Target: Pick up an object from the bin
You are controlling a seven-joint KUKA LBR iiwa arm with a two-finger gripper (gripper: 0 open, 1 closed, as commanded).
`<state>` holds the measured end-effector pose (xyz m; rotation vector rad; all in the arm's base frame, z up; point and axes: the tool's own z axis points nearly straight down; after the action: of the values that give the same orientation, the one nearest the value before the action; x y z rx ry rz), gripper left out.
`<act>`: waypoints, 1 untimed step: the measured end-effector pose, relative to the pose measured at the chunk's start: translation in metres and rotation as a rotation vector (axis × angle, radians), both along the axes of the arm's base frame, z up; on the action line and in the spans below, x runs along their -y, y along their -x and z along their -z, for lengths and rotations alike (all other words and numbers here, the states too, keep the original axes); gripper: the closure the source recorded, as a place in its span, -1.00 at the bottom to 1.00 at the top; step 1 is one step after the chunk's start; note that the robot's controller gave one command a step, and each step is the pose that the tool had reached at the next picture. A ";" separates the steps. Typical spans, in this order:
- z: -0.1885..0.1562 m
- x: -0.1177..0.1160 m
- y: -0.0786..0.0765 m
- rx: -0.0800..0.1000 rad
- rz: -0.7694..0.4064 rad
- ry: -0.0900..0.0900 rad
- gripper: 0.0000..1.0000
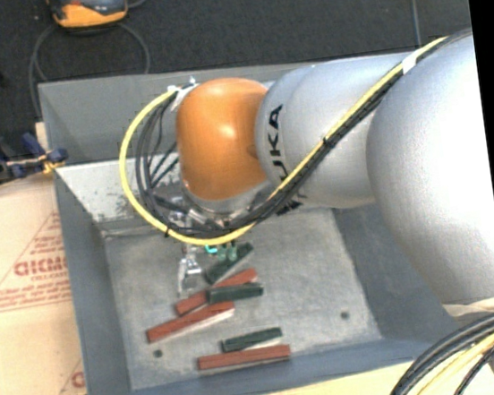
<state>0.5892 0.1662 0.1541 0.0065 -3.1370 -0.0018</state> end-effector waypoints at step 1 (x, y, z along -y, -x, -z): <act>-0.005 0.001 -0.002 0.008 0.003 -0.001 -1.00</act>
Offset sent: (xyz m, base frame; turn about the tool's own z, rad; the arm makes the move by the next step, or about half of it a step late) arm -0.0696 -0.0166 -0.0736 -0.0894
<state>0.5912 0.1656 0.1589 0.0015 -3.1447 -0.0038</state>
